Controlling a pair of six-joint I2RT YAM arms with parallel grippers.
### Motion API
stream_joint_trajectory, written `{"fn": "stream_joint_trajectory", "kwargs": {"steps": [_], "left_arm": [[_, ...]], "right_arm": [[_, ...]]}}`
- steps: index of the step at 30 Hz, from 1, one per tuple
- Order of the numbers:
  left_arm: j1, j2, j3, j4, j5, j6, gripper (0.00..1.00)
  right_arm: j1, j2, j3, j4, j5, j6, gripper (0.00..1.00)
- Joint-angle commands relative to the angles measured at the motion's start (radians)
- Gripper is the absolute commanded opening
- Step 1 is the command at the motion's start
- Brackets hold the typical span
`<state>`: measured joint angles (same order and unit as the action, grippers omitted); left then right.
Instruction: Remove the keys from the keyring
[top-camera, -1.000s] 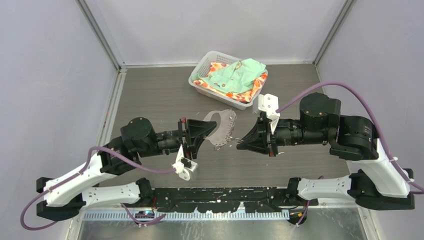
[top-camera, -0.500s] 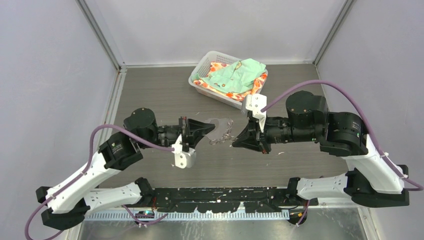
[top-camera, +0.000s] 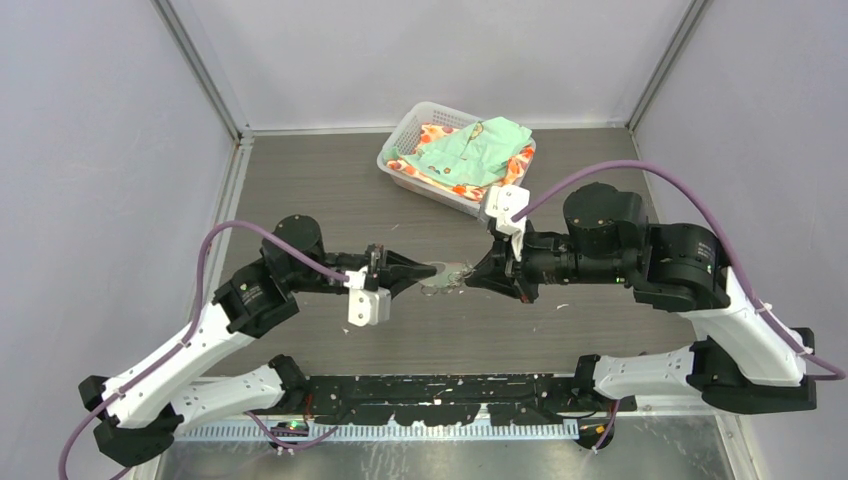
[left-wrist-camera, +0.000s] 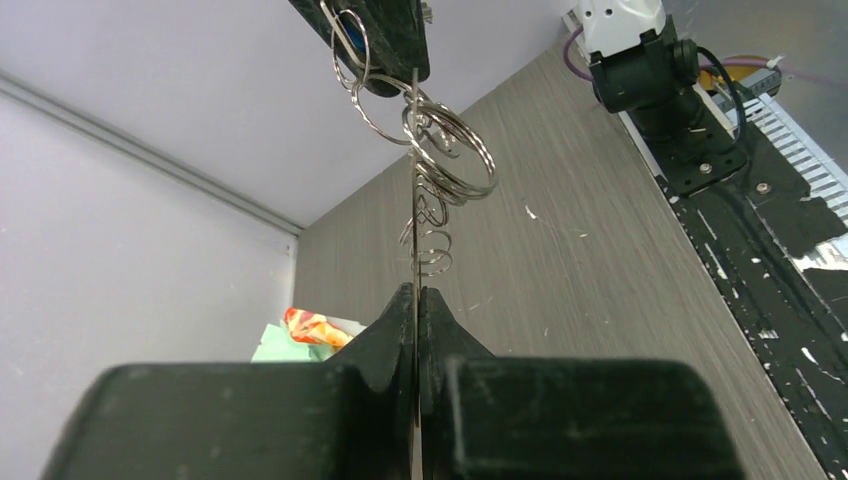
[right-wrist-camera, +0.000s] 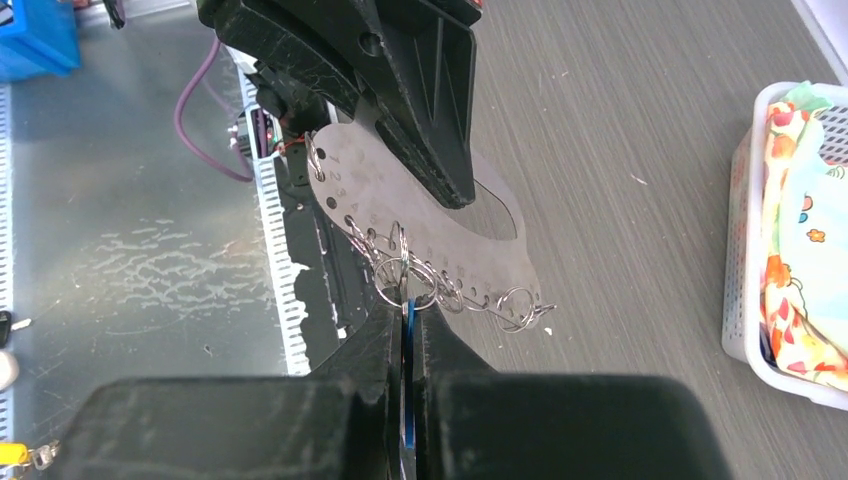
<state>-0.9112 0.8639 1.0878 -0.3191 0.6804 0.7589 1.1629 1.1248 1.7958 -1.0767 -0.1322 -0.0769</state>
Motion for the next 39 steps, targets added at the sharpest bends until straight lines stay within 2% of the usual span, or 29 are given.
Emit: {"fn": "stream_joint_trajectory", "kwargs": {"steps": [1, 9, 12, 15, 18, 21, 23, 24, 26, 29, 30, 34, 37, 39], "left_arm": [[0.006, -0.003, -0.016, 0.101, 0.042, -0.048, 0.0], [0.023, -0.017, -0.086, 0.188, -0.006, -0.059, 0.0], [0.025, -0.029, -0.157, 0.3, -0.028, -0.118, 0.0], [0.025, -0.053, -0.26, 0.481, -0.053, -0.192, 0.0], [0.025, -0.08, -0.362, 0.692, -0.105, -0.213, 0.0], [0.025, -0.107, -0.404, 0.845, -0.215, -0.096, 0.0], [0.023, -0.119, -0.356, 0.806, -0.251, 0.033, 0.0], [0.023, -0.123, -0.302, 0.759, -0.252, 0.101, 0.0], [0.023, -0.12, -0.202, 0.631, -0.244, 0.219, 0.0], [0.022, -0.111, -0.089, 0.471, -0.177, 0.385, 0.0], [0.02, -0.106, -0.057, 0.411, -0.152, 0.426, 0.0], [-0.005, -0.086, 0.035, 0.149, -0.13, 0.595, 0.0], [-0.044, -0.078, 0.041, 0.068, -0.175, 0.701, 0.0], [-0.071, -0.077, 0.037, 0.029, -0.235, 0.776, 0.0]], "right_arm": [[0.001, 0.023, 0.022, -0.004, -0.03, -0.003, 0.01], [0.0, -0.011, -0.029, 0.016, 0.022, 0.01, 0.01], [0.0, -0.03, -0.038, 0.063, 0.115, 0.025, 0.01], [0.0, -0.036, -0.039, 0.104, 0.18, 0.038, 0.01], [0.0, -0.039, -0.016, 0.117, 0.055, 0.03, 0.01], [0.0, -0.062, -0.03, 0.135, -0.106, 0.017, 0.01], [0.0, -0.066, -0.06, 0.114, -0.135, -0.002, 0.04], [0.0, -0.062, -0.079, 0.107, -0.102, -0.001, 0.1], [0.0, -0.062, -0.118, 0.125, -0.003, 0.008, 0.35], [0.001, -0.132, -0.236, 0.324, 0.273, 0.06, 0.58], [-0.001, -0.172, -0.293, 0.421, 0.317, 0.074, 0.65], [-0.002, -0.3, -0.442, 0.696, 0.271, 0.173, 0.81], [-0.001, -0.324, -0.47, 0.772, 0.259, 0.201, 0.84], [-0.001, -0.33, -0.471, 0.795, 0.174, 0.207, 0.87]]}}
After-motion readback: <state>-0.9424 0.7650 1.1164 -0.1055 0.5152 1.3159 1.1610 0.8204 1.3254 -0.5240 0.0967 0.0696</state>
